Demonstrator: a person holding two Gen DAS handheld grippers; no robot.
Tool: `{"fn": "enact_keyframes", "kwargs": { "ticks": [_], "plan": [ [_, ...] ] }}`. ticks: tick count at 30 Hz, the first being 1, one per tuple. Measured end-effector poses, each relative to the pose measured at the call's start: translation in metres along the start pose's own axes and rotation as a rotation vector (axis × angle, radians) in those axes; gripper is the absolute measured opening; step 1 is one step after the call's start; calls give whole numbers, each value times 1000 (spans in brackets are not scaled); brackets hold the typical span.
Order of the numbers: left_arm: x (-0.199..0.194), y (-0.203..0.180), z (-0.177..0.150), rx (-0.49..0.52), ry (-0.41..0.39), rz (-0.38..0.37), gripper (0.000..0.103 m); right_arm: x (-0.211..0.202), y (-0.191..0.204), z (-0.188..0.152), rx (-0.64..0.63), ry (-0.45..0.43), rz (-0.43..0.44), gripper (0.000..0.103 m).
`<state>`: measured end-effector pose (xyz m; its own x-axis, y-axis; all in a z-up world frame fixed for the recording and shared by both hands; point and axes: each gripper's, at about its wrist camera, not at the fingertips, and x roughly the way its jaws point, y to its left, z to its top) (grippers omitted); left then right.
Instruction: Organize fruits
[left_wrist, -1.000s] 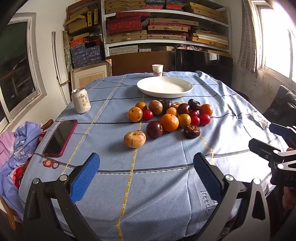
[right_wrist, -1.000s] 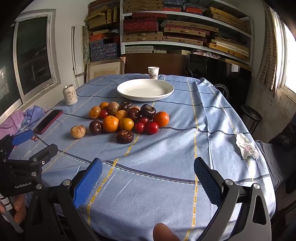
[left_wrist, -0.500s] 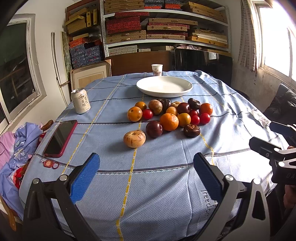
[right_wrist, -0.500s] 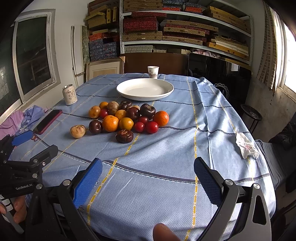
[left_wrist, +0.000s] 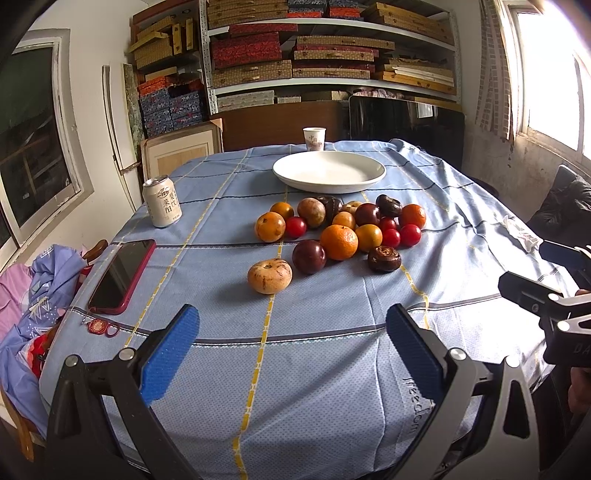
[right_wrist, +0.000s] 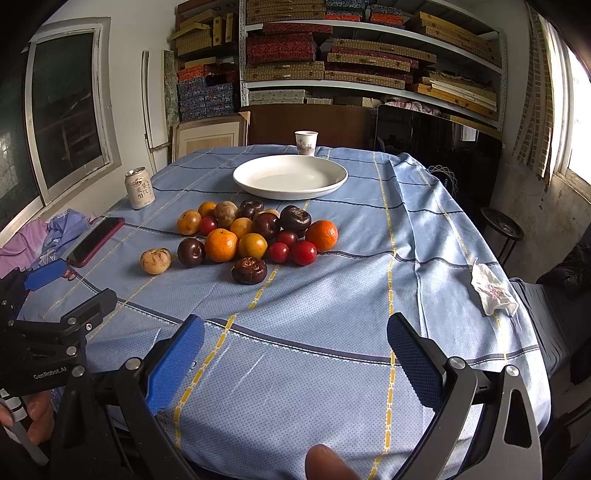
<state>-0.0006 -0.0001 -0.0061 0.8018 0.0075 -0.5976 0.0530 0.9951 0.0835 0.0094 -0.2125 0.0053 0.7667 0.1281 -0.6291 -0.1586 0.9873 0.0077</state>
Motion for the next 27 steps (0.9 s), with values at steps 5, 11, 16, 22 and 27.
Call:
{"fn": "enact_keyframes", "kwargs": {
  "ticks": [5, 11, 16, 22, 27],
  "plan": [
    [0, 0, 0, 0, 0, 1, 99, 0, 0, -1, 1, -1, 1, 100],
    [0, 0, 0, 0, -1, 2, 99, 1, 1, 0, 0, 0, 1, 100],
    [0, 0, 0, 3, -1, 2, 99, 2, 1, 0, 1, 1, 0, 100],
    [0, 0, 0, 2, -1, 3, 99, 3, 1, 0, 0, 1, 1, 100],
    [0, 0, -1, 3, -1, 3, 99, 3, 1, 1, 1, 3, 1, 100]
  ]
}}
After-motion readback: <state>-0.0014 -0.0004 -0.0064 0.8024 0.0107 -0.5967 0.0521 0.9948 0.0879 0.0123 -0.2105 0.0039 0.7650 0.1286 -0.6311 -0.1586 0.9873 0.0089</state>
